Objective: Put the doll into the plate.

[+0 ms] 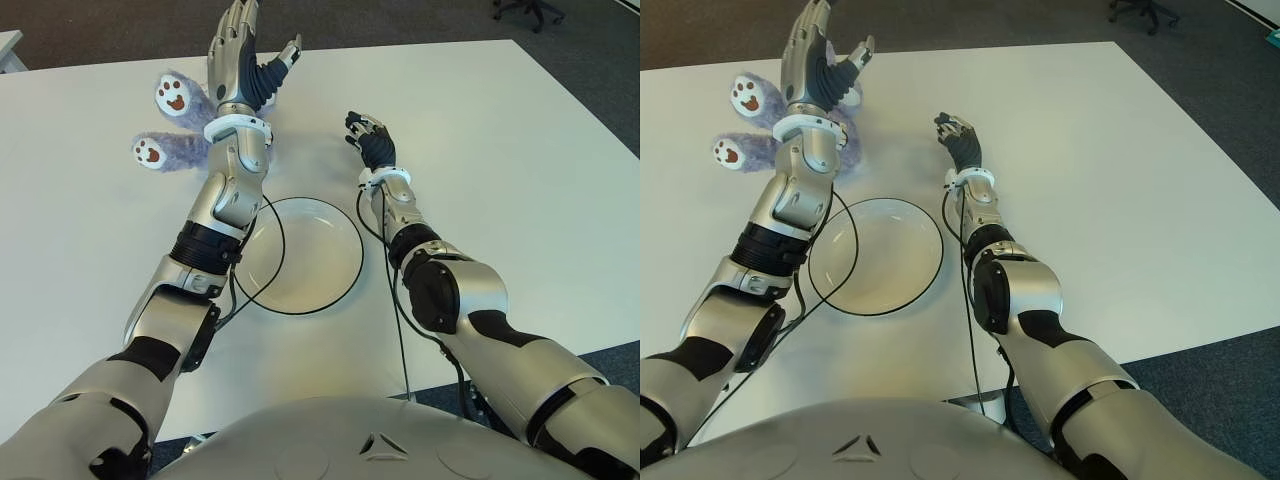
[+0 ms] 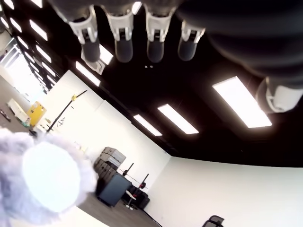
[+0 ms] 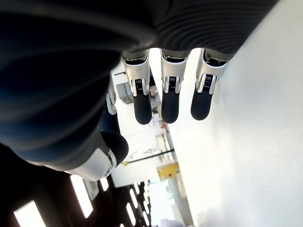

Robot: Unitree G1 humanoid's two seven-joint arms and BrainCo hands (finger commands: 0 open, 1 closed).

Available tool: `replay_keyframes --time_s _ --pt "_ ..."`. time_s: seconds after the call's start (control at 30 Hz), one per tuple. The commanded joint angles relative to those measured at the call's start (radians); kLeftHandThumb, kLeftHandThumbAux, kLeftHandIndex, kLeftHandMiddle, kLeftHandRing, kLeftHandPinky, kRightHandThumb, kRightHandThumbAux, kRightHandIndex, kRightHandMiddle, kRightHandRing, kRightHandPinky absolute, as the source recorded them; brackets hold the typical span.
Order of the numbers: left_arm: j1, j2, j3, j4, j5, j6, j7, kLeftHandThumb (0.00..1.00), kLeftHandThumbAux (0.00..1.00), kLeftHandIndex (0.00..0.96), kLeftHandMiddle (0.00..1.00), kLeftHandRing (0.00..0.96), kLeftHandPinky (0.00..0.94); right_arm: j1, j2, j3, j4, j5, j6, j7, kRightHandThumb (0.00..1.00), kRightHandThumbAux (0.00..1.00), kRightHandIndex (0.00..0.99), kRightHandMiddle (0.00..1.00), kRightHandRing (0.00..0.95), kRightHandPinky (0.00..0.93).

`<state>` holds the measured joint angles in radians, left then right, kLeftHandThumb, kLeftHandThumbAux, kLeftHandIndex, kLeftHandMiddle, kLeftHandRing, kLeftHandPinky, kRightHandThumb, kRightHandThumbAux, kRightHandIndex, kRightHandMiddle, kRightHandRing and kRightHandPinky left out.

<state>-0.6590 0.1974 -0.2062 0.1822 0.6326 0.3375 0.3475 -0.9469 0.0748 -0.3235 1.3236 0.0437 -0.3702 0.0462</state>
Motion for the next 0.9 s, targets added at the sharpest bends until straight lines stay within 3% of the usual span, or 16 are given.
replay_keyframes --time_s 0.03,0.37,0.9 --pt "0.043 0.006 -0.004 -0.065 0.047 0.055 -0.017 0.329 0.299 0.0 0.002 0.064 0.159 0.049 0.029 -0.014 0.03 0.013 0.031 0.002 0.699 0.729 0.405 0.162 0.128 0.146" --pt "0.098 -0.006 0.015 -0.141 0.076 0.099 0.007 0.346 0.295 0.0 0.0 0.083 0.105 0.061 0.032 -0.014 0.033 0.009 0.029 0.006 0.701 0.729 0.406 0.162 0.134 0.173" --pt "0.128 0.019 0.06 -0.074 0.05 -0.051 0.114 0.364 0.275 0.0 0.012 0.065 0.079 0.05 0.035 0.002 0.033 -0.009 0.062 0.009 0.702 0.729 0.406 0.161 0.123 0.144"
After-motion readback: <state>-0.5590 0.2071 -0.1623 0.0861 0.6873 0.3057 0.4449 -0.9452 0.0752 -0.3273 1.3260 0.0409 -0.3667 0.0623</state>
